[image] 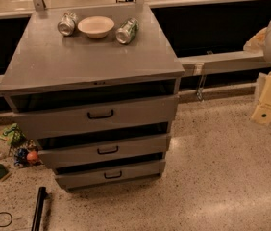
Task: Open bottom drawer
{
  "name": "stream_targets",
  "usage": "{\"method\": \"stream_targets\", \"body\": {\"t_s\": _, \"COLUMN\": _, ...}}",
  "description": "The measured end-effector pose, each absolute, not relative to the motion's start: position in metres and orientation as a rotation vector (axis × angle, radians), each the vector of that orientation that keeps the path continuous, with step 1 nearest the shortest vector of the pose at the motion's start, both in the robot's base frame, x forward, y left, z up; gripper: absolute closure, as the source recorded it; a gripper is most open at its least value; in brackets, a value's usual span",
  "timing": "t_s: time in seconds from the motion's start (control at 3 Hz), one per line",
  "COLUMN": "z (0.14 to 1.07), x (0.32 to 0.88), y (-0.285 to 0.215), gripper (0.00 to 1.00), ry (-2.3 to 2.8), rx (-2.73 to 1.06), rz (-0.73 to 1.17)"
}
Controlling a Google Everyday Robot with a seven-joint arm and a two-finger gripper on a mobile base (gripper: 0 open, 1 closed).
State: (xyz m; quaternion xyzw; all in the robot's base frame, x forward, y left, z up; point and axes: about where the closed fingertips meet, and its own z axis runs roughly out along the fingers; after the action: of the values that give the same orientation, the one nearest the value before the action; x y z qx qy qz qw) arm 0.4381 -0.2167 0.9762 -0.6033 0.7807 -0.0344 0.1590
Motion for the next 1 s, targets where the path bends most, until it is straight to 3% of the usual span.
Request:
{"method": "stream_targets", "body": {"t_s": 0.67, "z": 0.929, "x": 0.462, "y": -0.203, "gripper": 0.00, "ry": 2.225, "rx": -1.751, "rz": -0.031}}
{"method": "stream_targets", "body": {"t_s": 1.0, "z": 0.785, "x": 0.535, "y": -0.156, "gripper": 0.00, "ry": 2.107, "rx": -1.897, "rz": 0.192}}
